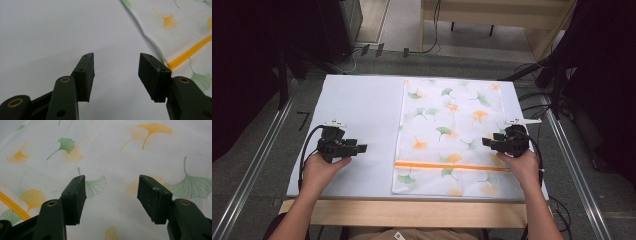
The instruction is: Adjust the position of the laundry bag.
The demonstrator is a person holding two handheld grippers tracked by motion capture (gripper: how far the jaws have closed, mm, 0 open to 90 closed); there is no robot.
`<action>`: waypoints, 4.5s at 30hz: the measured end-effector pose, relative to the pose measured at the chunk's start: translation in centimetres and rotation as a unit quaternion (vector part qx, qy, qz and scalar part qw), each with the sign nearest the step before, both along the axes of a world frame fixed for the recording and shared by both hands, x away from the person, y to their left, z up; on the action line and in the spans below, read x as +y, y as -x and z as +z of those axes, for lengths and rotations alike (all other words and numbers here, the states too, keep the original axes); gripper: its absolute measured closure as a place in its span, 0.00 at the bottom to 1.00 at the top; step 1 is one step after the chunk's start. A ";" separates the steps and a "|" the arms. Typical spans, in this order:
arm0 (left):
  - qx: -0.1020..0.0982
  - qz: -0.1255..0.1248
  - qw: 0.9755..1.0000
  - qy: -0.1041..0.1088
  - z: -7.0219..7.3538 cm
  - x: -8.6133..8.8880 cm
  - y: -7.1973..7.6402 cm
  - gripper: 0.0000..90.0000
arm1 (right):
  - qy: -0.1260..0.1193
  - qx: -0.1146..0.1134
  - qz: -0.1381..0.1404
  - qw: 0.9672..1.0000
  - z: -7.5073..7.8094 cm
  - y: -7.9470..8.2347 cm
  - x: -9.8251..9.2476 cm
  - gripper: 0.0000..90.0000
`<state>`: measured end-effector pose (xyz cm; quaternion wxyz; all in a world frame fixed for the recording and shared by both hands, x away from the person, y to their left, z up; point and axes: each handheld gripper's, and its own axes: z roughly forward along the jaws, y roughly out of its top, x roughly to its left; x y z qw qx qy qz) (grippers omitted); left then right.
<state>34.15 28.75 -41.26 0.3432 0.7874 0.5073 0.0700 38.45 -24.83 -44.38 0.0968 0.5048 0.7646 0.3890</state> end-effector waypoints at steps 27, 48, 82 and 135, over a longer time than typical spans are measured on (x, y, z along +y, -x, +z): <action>0.004 -0.008 1.000 0.000 -0.1 -0.6 -0.3 0.49 | 0.007 -0.016 0.002 1.000 0.1 0.1 0.4 0.47; 0.008 -0.031 0.999 0.006 -0.3 -2.0 -1.2 0.51 | 0.029 -0.011 -0.002 1.000 -0.1 0.9 -0.1 0.48; 0.020 -0.087 0.996 0.016 -1.2 -6.2 -2.2 0.47 | 0.044 -0.002 -0.032 0.999 -0.6 2.7 -2.6 0.49; 0.041 -0.106 0.993 -0.044 -3.7 -11.8 -4.6 0.70 | 0.072 0.020 -0.077 0.994 -3.0 2.3 -4.6 0.63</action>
